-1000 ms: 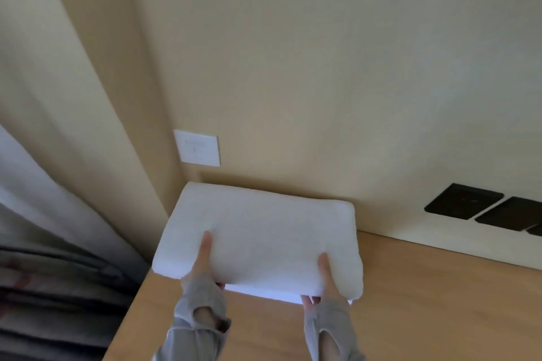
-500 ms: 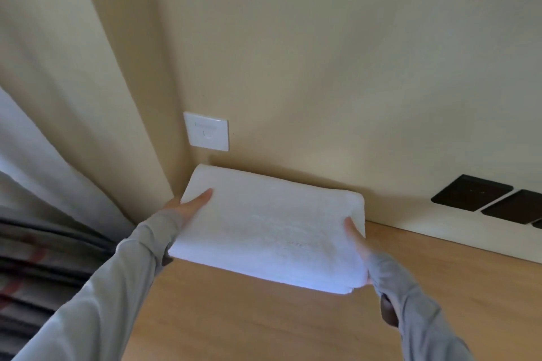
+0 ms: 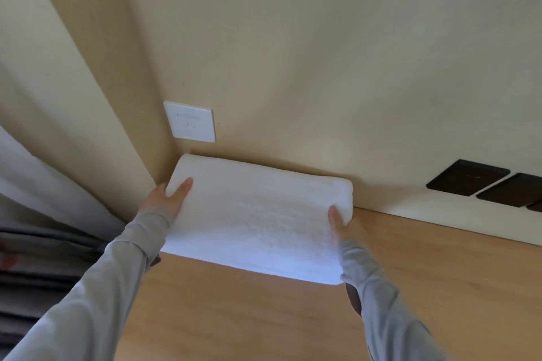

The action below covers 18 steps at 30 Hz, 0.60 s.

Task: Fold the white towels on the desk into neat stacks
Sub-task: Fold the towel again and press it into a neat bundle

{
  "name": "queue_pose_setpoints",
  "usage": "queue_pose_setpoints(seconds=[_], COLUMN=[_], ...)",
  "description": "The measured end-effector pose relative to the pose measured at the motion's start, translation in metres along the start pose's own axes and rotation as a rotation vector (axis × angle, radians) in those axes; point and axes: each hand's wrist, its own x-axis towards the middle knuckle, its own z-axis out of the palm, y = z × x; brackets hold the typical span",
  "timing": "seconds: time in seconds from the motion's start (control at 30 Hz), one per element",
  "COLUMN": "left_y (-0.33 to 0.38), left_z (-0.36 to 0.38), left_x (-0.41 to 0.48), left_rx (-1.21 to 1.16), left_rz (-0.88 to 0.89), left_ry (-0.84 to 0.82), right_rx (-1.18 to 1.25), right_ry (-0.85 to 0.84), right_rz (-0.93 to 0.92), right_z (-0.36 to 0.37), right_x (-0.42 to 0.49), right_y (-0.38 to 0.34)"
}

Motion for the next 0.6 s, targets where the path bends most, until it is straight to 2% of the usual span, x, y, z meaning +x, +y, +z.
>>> queue_pose_setpoints(seconds=[0.07, 0.17, 0.3, 0.4, 0.6], left_y=[0.004, 0.01, 0.02, 0.02, 0.027], left_z=[0.0, 0.003, 0.005, 0.008, 0.007], left_x=[-0.001, -0.01, -0.016, -0.011, -0.008], left_rx=[0.107, 0.244, 0.204, 0.248, 0.317], left_rz=[0.021, 0.146, 0.336, 0.276, 0.154], left_ry=[0.038, 0.23, 0.389, 0.423, 0.312], right_rx=[0.015, 0.013, -0.024, -0.047, 0.026], right_ry=[0.002, 0.03, 0.103, 0.131, 0.041], right_rz=[-0.006, -0.026, -0.043, -0.039, 0.066], right_z=[0.001, 0.003, 0.004, 0.007, -0.003], right_x=[0.001, -0.004, -0.008, -0.007, -0.006], right_y=[0.002, 0.005, 0.008, 0.009, -0.007])
